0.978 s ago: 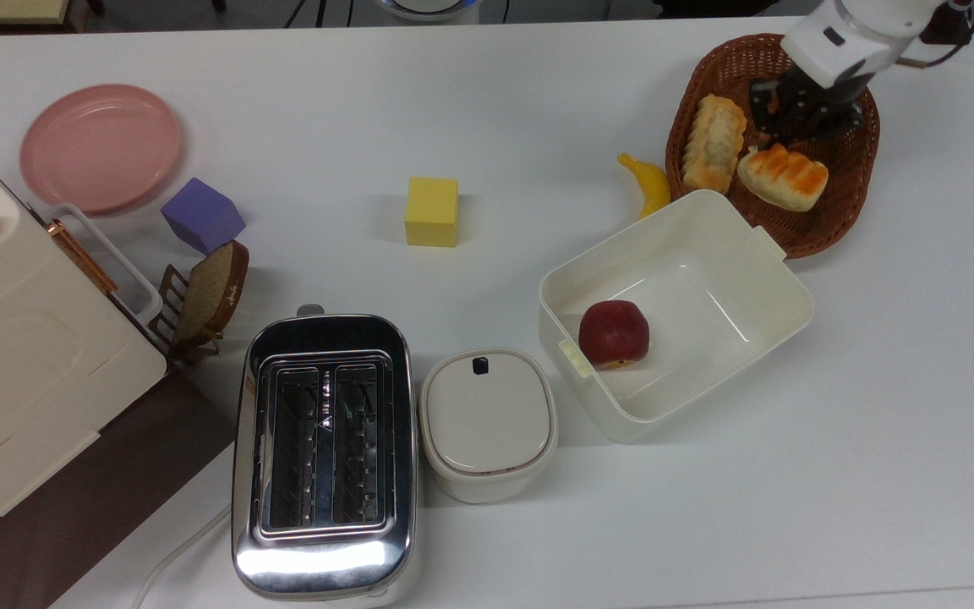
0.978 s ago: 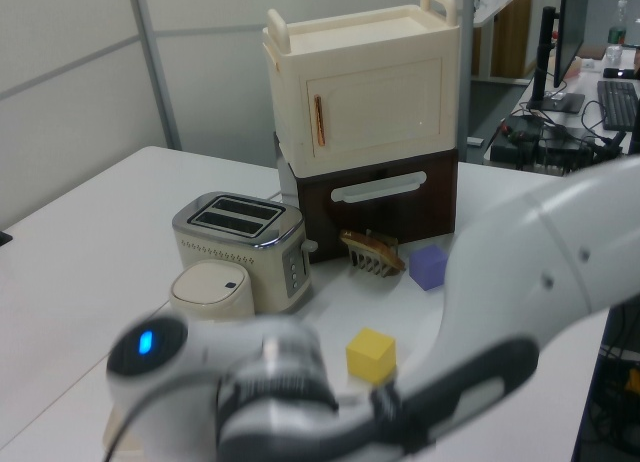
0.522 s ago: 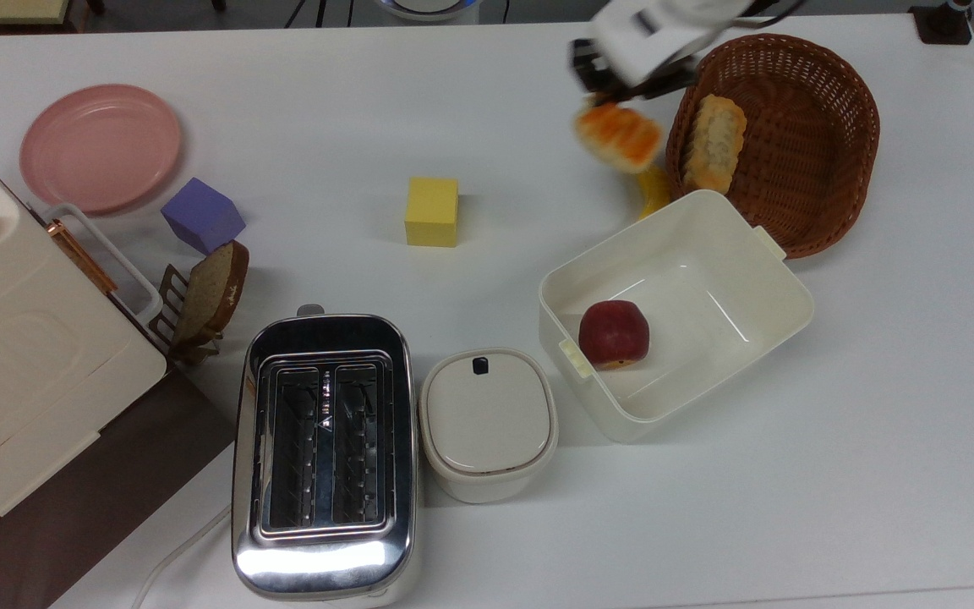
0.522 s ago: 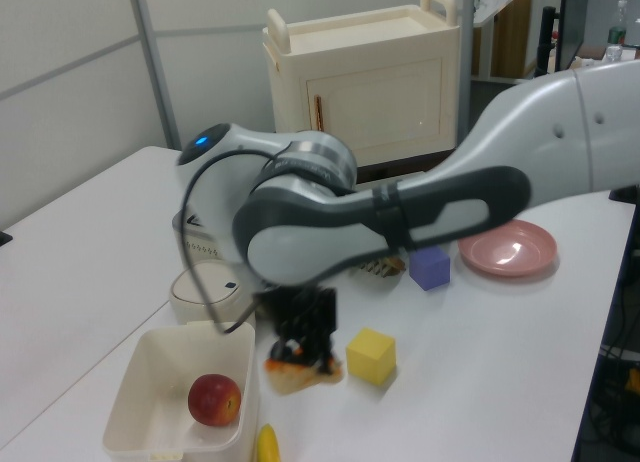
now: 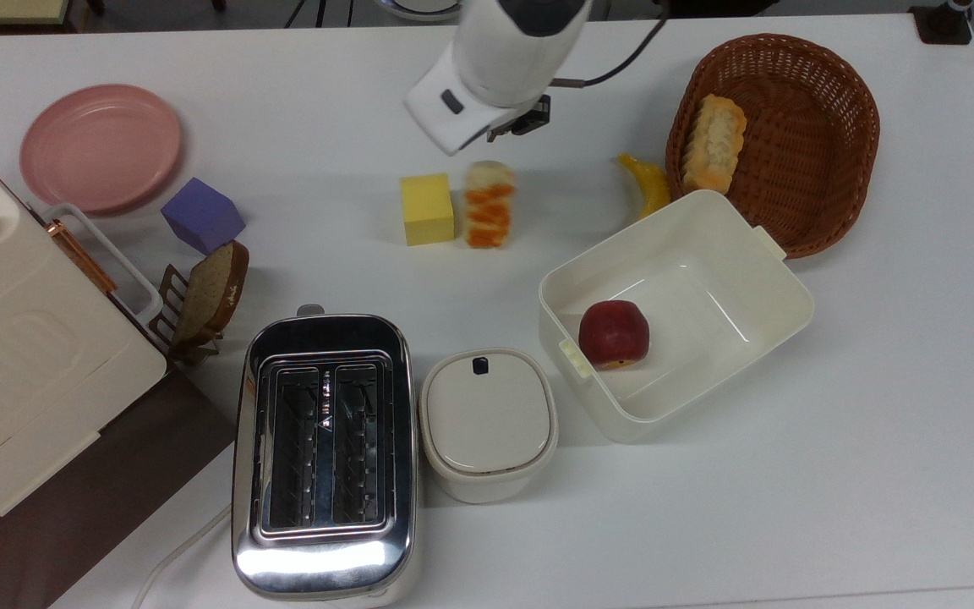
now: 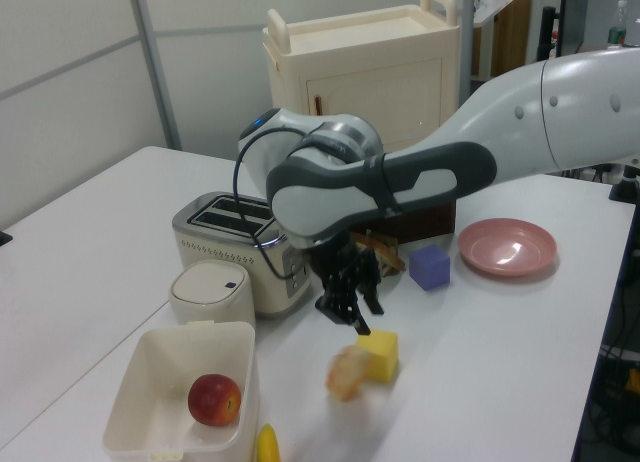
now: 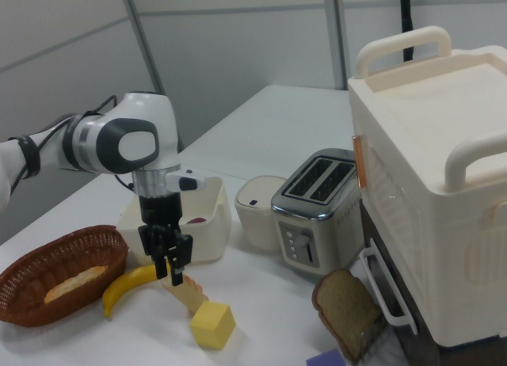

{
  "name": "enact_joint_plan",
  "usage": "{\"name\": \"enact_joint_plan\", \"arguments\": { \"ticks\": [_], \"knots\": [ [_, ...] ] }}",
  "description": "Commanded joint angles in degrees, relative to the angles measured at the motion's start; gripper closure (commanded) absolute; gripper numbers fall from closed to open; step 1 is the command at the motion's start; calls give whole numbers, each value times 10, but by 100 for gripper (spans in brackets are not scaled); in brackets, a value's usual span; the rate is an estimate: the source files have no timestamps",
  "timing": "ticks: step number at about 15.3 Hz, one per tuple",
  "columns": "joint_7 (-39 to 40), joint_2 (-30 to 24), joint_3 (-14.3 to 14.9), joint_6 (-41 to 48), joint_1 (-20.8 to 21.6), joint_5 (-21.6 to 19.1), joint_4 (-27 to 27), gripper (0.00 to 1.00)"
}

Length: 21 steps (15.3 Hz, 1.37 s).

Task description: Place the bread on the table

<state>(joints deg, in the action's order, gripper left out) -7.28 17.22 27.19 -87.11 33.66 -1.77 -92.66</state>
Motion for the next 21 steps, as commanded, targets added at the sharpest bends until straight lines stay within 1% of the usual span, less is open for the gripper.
{"name": "enact_joint_plan", "arguments": {
  "ticks": [1, 3, 6, 7, 9, 10, 12, 14, 15, 16, 21],
  "knots": [
    [9, -22, 10, 0, -18, 1, 5, 0],
    [9, -38, 18, -3, -37, 2, 14, 0],
    [17, -78, 15, -3, -92, -1, 30, 0],
    [17, -96, 10, -1, -118, 0, 31, 0],
    [19, -120, 2, 0, -148, 0, 32, 0],
    [29, -130, -7, 0, -164, 0, 31, 0],
    [61, -142, -53, 1, -223, -1, 32, 0],
    [68, -151, -109, 0, -288, -2, 32, 0],
    [68, -152, -128, 0, -309, -2, 32, 0],
    [70, -152, -136, 1, -318, -2, 32, 0],
    [78, -151, -130, 1, -316, -6, 35, 0]
  ]
}}
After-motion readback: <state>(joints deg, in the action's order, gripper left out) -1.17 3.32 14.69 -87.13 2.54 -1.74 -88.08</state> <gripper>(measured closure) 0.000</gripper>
